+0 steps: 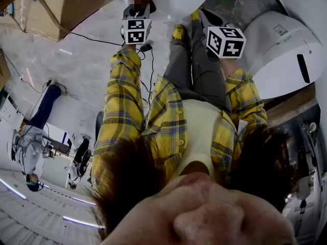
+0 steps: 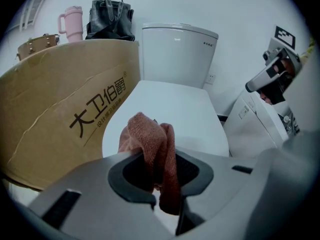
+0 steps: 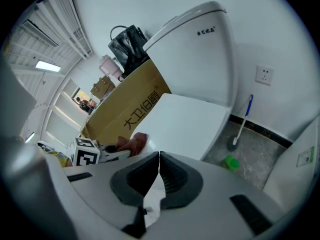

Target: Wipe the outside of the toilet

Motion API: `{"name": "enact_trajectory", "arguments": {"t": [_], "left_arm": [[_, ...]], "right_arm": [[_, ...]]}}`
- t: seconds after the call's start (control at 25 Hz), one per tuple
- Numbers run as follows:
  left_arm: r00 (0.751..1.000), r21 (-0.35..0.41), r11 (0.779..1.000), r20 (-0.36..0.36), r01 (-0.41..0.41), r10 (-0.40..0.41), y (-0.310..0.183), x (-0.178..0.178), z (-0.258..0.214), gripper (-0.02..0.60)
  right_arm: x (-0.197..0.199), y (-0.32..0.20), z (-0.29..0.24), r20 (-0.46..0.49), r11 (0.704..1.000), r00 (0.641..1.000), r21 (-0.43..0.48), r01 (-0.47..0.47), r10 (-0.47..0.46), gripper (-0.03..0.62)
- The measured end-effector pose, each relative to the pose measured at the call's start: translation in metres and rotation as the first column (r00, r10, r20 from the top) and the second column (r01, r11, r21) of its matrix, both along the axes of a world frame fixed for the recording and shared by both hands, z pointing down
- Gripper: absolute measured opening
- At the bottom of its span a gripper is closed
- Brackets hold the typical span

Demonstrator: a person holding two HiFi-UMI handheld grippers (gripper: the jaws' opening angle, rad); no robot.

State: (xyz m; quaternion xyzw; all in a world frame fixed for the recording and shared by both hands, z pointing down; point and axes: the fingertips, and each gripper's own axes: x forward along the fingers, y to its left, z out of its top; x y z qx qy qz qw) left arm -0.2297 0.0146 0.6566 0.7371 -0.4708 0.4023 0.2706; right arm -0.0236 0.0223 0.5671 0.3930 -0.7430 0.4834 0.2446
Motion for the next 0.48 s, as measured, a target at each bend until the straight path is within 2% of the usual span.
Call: {"name": "enact_trajectory", "arguments": {"t": [0.48], "left_arm": [[0.994, -0.039, 0.995, -0.070, -0.088, 0.085, 0.035, 0.039, 0.001, 0.097]], "right_arm": [[0.003, -0.002, 0.002, -0.007, 1.000, 1.000, -0.010, -0.009, 0.009, 0.026]]}}
